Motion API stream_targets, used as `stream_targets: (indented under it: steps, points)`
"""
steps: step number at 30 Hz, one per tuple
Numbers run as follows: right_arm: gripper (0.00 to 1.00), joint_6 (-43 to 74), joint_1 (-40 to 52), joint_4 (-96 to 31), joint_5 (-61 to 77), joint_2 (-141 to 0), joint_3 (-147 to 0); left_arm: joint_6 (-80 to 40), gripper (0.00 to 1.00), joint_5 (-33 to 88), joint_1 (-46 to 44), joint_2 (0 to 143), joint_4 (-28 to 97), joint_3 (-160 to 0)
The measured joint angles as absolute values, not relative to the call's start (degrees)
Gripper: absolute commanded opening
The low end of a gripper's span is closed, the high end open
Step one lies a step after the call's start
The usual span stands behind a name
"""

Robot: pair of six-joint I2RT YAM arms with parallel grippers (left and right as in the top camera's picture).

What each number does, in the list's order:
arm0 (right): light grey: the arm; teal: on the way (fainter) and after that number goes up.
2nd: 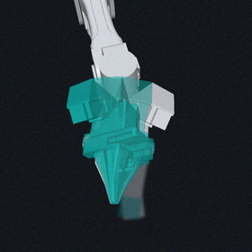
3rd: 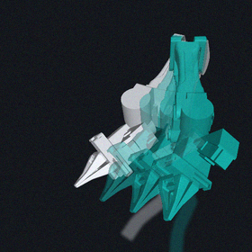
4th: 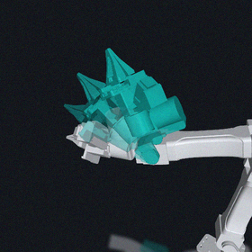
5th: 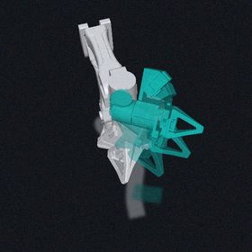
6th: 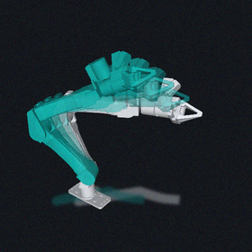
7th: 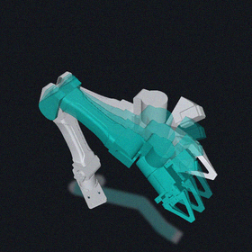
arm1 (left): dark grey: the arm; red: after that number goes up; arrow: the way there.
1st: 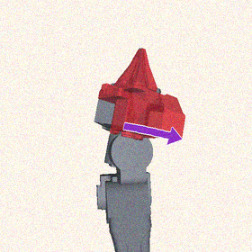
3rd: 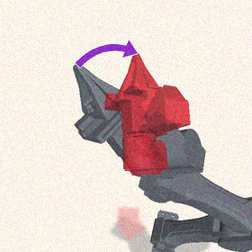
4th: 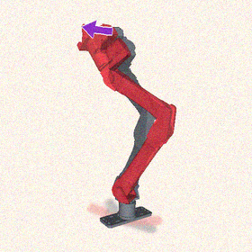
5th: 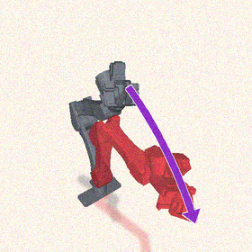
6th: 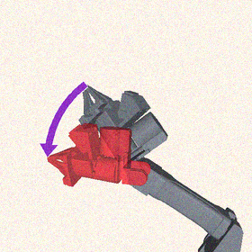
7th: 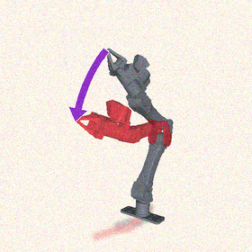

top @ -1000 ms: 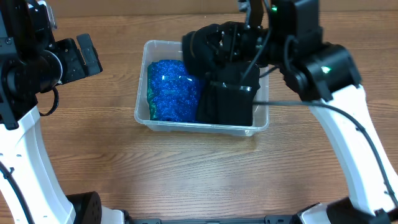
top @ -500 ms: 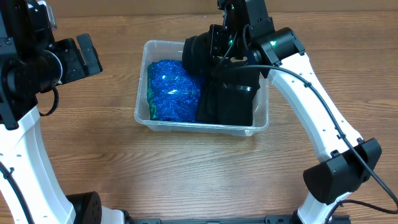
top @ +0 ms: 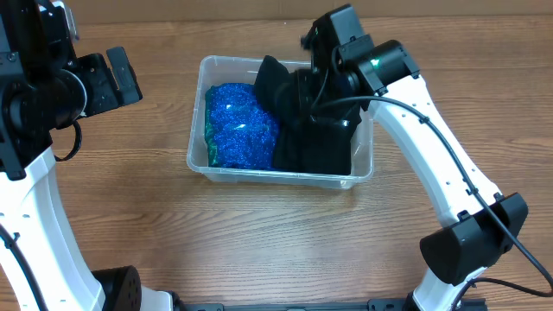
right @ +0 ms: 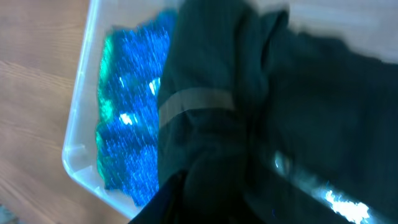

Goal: Pack container
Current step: 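Place the last black bundle on top of the blue bundle in the bin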

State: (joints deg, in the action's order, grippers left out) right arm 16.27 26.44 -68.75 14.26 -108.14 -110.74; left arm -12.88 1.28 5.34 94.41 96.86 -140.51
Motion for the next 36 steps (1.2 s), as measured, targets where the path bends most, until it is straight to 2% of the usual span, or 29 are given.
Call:
stream_targets:
  steps: [3,6,9,16,19,22,27,36]
  points:
    - [0.51,12.3,27.9,-75.0,13.9,-108.1,-110.7,-12.9,1.00,1.3,5.3,94.4,96.9,-140.5]
    - [0.56,9.1,30.1,-78.7,12.4,-108.1,-110.7,-12.9,1.00,1.3,5.3,94.4,96.9,-140.5]
    - [0.58,7.3,32.2,-79.8,9.9,-108.1,-110.7,-12.9,1.00,1.3,5.3,94.4,96.9,-140.5]
    - [0.53,2.4,34.8,-78.9,6.6,-108.1,-110.7,-12.9,1.00,1.3,5.3,94.4,96.9,-140.5]
    - [0.66,-2.4,37.3,-78.8,7.7,-108.1,-110.7,-12.9,1.00,1.3,5.3,94.4,96.9,-140.5]
    - [0.71,-7.2,40.5,-79.0,9.5,-108.1,-110.7,-12.9,1.00,1.3,5.3,94.4,96.9,-140.5]
    - [0.73,-10.2,43.5,-78.9,9.4,-108.1,-110.7,-12.9,1.00,1.3,5.3,94.4,96.9,-140.5]
    - [0.75,-10.5,42.9,-76.8,8.0,-108.1,-110.7,-12.9,1.00,1.3,5.3,94.4,96.9,-140.5]
